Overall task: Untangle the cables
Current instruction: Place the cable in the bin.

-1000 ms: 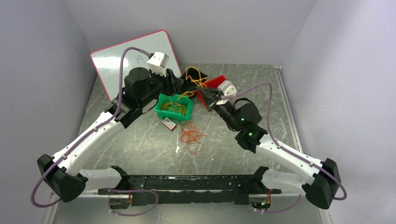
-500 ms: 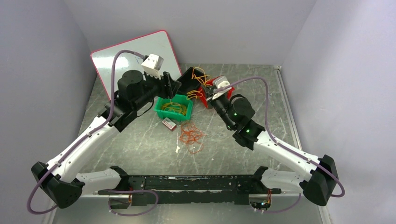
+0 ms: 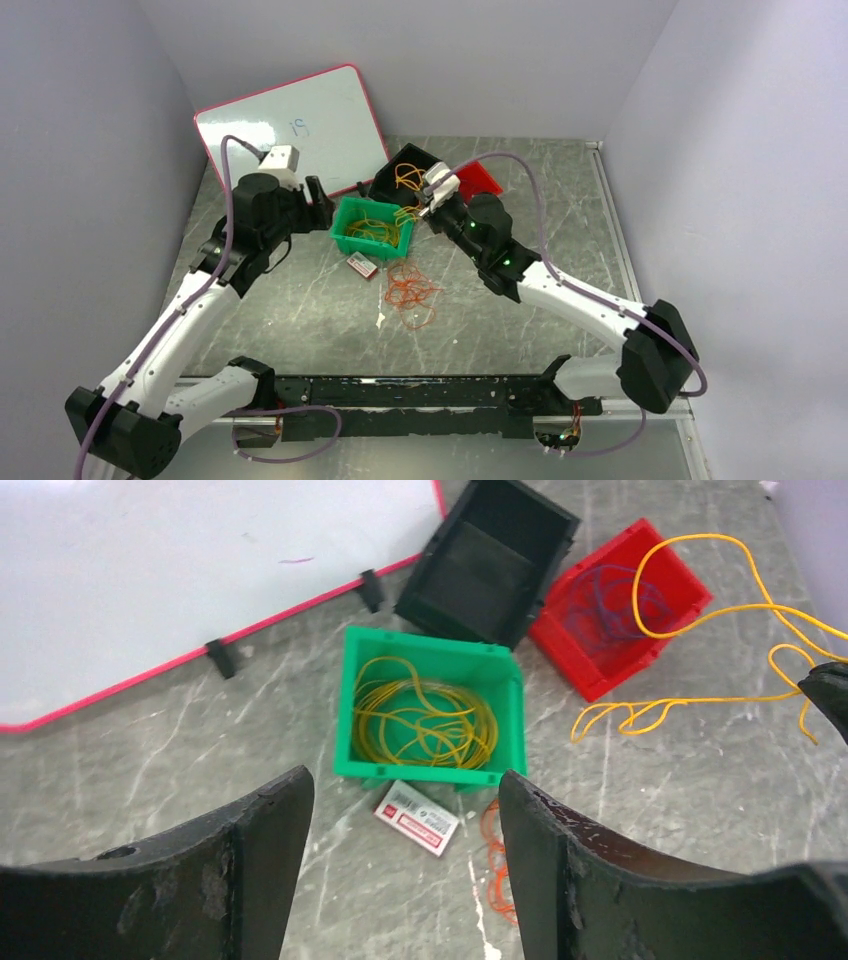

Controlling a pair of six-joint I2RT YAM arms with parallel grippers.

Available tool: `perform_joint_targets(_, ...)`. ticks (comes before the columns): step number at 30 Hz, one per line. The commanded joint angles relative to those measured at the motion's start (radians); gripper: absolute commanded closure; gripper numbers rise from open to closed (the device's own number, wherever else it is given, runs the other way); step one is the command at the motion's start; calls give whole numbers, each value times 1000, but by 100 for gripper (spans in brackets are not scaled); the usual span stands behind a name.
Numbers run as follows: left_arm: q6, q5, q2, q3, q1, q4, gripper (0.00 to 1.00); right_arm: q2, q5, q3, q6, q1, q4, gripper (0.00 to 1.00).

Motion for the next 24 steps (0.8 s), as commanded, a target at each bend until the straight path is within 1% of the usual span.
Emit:
perform_joint_targets(1,-5,-23,-55,-48,51,-46,26,63,-61,52,29,-7,48,100)
perform_joint_targets(6,-11,-15,-89,-115,83,-37,21,145,-65,81,36,-7,84,100)
perform_joint_targets(12,-23,11,-115,-168,95,-25,21,248,-72,117,19,-7,126,100)
perform_joint_targets(24,-5,-1,-163,-212,101,-34,21,400,-202,206,-26,-11,84,100)
